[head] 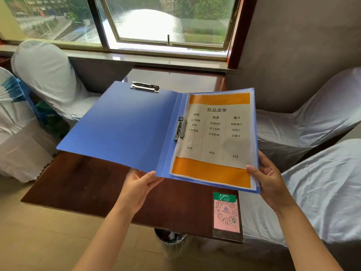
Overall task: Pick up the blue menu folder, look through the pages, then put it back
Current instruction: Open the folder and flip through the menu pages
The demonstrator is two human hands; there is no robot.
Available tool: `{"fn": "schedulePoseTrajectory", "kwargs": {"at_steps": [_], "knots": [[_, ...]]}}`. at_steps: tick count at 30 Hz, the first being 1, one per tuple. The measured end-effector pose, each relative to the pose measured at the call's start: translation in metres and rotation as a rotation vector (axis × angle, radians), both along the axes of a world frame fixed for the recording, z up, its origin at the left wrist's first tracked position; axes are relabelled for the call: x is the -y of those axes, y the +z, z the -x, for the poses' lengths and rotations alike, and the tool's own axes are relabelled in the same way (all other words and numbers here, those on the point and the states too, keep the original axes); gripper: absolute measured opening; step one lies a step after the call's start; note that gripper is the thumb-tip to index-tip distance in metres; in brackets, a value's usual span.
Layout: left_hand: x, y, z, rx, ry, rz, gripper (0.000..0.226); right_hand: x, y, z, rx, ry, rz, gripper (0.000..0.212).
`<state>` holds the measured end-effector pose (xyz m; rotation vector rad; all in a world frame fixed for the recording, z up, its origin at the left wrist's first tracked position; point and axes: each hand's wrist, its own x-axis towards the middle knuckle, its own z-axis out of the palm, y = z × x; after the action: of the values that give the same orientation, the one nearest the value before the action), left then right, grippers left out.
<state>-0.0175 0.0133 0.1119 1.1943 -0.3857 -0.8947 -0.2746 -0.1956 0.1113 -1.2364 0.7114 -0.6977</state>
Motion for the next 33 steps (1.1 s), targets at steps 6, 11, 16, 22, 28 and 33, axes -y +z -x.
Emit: {"fn": "schedulePoseTrajectory", "kwargs": {"at_steps": [6, 11, 16, 22, 28, 33], "knots": [[-0.006, -0.013, 0.012, -0.155, 0.050, 0.074, 0.036, 0.005, 0.019, 0.018, -0.065, 0.205, -0.095, 0.072], [-0.008, -0.018, 0.015, -0.215, 0.064, 0.096, 0.036, -0.001, 0.025, 0.021, -0.150, 0.163, 0.078, 0.083], [-0.008, -0.016, 0.015, -0.229, 0.084, 0.099, 0.033, -0.006, 0.031, 0.013, -0.215, 0.037, 0.182, 0.055], [-0.011, -0.013, 0.016, -0.220, 0.105, 0.106, 0.030, -0.012, 0.039, 0.005, -0.268, -0.099, 0.223, 0.010], [-0.014, -0.013, 0.015, -0.225, 0.123, 0.121, 0.031, -0.025, 0.072, -0.008, -0.425, -0.219, 0.497, 0.012], [-0.010, -0.014, 0.020, -0.245, 0.107, 0.111, 0.032, -0.058, 0.115, -0.034, 0.019, 0.143, 0.390, 0.031]]}}
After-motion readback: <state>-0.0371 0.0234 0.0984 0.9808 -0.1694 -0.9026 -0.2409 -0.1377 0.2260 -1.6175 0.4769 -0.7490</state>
